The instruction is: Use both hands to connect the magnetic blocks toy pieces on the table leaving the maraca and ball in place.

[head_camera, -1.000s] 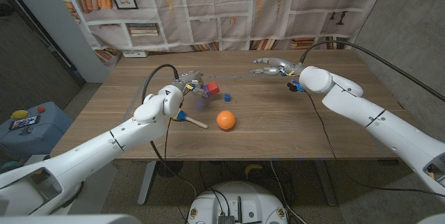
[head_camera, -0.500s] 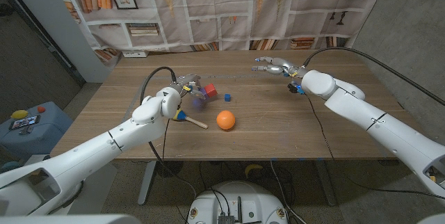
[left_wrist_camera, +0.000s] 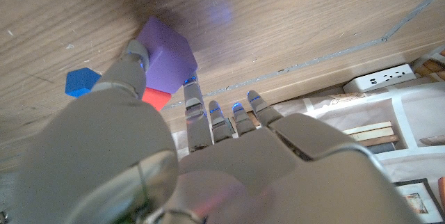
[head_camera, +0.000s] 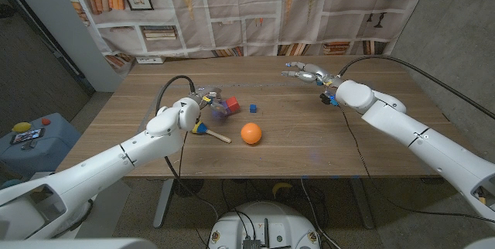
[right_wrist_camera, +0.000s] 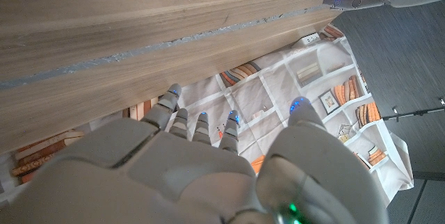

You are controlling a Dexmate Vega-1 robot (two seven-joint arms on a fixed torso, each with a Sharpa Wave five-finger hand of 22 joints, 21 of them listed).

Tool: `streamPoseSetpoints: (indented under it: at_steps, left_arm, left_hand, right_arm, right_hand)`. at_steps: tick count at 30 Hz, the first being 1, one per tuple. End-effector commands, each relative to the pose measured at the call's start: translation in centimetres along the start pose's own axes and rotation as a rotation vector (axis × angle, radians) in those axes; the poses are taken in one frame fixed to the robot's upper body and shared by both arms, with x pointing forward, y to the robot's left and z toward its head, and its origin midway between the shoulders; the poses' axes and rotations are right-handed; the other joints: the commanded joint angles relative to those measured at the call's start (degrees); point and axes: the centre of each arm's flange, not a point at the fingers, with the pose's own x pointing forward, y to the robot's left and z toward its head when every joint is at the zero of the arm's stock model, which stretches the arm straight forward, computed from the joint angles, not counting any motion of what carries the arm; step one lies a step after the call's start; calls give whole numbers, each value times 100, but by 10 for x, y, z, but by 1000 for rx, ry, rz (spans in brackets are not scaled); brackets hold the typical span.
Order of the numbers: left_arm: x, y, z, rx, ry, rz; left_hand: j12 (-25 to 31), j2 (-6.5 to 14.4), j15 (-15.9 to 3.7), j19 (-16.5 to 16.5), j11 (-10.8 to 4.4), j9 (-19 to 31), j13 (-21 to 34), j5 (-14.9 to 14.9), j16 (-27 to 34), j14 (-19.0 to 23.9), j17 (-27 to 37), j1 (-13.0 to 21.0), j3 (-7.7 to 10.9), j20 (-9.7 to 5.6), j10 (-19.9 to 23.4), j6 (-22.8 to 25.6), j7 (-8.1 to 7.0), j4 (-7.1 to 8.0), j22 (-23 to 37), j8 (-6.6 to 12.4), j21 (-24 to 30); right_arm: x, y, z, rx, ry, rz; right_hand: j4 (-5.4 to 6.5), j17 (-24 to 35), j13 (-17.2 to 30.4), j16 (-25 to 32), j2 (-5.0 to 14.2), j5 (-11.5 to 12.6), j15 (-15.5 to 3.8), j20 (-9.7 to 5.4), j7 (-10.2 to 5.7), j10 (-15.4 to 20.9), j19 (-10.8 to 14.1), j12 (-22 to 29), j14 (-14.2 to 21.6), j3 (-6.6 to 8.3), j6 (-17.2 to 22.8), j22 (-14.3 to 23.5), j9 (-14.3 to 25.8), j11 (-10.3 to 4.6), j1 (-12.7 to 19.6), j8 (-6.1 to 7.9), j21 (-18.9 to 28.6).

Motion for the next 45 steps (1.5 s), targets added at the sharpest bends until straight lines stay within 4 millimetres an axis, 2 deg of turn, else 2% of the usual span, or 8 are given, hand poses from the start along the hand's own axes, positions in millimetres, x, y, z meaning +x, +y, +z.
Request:
streamPoseSetpoints:
  at_steps: [1,13,21,23,26,31,36,45]
  left_arm:
    - [2,-2,-4,2,20,-53]
    - [4,8,-4,34,35,-73]
    - [3,11,-4,34,37,-84]
    - [2,14,-4,34,37,-99]
    - [2,17,-4,23,41,-123]
    - [2,19,-2,25,39,-154]
    - [4,21,1,35,39,-189]
    - [4,25,3,47,35,-222]
  left_hand:
    - [-17,56,41,-78,-8,15,20,52,-24,-66,19,-27,-7,26,-60,397,-417,33,27,-5,-25]
    - [-41,54,138,-219,61,3,22,50,-25,-245,23,-177,-79,64,-291,-45,-382,60,28,-127,-23]
    - [-31,28,188,-281,189,-10,22,39,-21,-326,24,-310,-142,74,-378,-307,-341,83,29,-148,-19]
    - [-30,12,240,-361,349,-21,22,31,-29,-419,26,-404,-182,109,-448,-444,-283,95,30,-147,-26]
    - [-42,4,305,-469,421,-31,23,26,-41,-550,28,-487,-212,143,-567,-640,-226,101,30,-162,-38]
    - [-44,9,422,-646,643,-48,23,16,-41,-778,29,-623,-249,199,-765,-932,-98,106,34,-157,-35]
    - [-45,-10,456,-760,745,-59,22,-1,-38,-896,32,-729,-284,232,-879,-1136,-6,113,35,-166,-38]
    - [-43,-162,546,-1003,952,-99,18,-84,-36,-1235,35,-1084,-426,289,-1226,-1942,236,129,37,-206,-28]
  right_arm:
    - [-3,2,-1,13,-6,-9]
    - [-1,0,0,17,-5,-12]
    - [0,0,-2,23,-11,-12]
    - [-1,0,-3,25,-9,-12]
    - [-1,0,-4,28,-12,-16]
    - [-1,-1,-4,28,-6,-18]
    - [-1,-1,-5,30,-8,-21]
    - [-5,-1,-5,27,1,-29]
  right_hand:
    - [-20,14,16,33,11,-3,-16,-46,-16,13,30,32,16,4,83,19,7,-12,9,10,34]
    - [-55,4,7,32,47,-7,-24,13,-42,20,39,20,29,19,128,19,-5,-17,13,-8,32]
    - [-75,-2,2,34,55,-10,-15,17,-50,27,39,15,42,21,130,19,-10,-17,8,-30,30]
    - [-78,-3,1,33,55,-10,-13,26,-48,27,40,13,41,20,132,19,-11,-16,6,-33,29]
    - [-92,-7,-3,28,51,-13,35,92,-30,26,42,7,36,15,133,19,-15,11,-4,-48,28]
    - [-112,-12,-8,24,42,-15,51,109,-40,25,34,-3,34,5,140,19,-20,9,-25,-71,23]
    - [-126,-16,-12,21,41,-16,56,116,-65,32,31,-8,31,-1,160,19,-23,9,-41,-83,20]
    - [-153,-22,-18,18,51,-15,59,128,-73,40,26,-18,33,-3,182,20,-27,11,-60,-108,17]
